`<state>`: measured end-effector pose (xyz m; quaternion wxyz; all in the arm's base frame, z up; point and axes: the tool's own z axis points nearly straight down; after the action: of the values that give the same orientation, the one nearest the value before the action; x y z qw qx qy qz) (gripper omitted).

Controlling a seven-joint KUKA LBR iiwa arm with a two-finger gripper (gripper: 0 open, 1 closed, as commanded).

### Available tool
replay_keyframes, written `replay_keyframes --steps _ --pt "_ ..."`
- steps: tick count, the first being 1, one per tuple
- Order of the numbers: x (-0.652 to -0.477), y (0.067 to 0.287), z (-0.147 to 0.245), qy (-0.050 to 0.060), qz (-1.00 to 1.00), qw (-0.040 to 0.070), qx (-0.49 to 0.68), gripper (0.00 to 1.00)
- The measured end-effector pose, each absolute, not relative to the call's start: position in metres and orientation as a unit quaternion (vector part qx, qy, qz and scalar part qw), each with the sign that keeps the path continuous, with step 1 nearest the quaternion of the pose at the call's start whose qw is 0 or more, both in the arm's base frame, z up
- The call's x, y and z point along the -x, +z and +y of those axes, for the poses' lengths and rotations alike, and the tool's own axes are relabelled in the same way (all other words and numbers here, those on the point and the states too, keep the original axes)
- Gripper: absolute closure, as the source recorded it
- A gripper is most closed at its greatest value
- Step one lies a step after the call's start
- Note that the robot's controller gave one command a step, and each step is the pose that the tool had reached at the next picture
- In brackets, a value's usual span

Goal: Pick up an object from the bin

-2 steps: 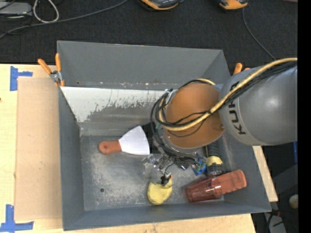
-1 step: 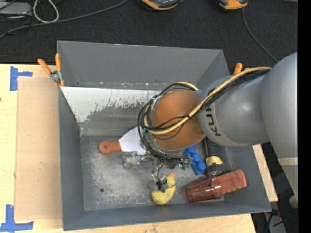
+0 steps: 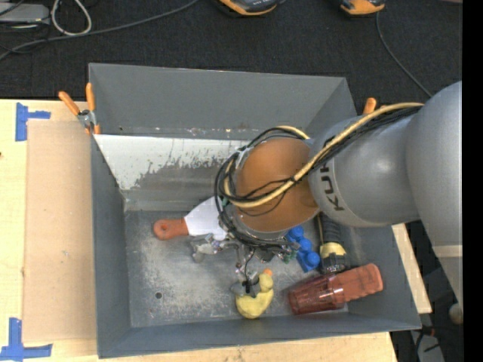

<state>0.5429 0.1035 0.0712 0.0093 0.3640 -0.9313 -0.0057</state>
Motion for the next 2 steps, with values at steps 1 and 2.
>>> replay_keyframes --steps 1,2 --pt "-0.5411 0.071 0.1181 -0.005 -0.93 0.009 -0.367 0.0" --pt "-0.5406 0.0711 0.124 -0.006 -0.931 0.009 -0.366 0.0"
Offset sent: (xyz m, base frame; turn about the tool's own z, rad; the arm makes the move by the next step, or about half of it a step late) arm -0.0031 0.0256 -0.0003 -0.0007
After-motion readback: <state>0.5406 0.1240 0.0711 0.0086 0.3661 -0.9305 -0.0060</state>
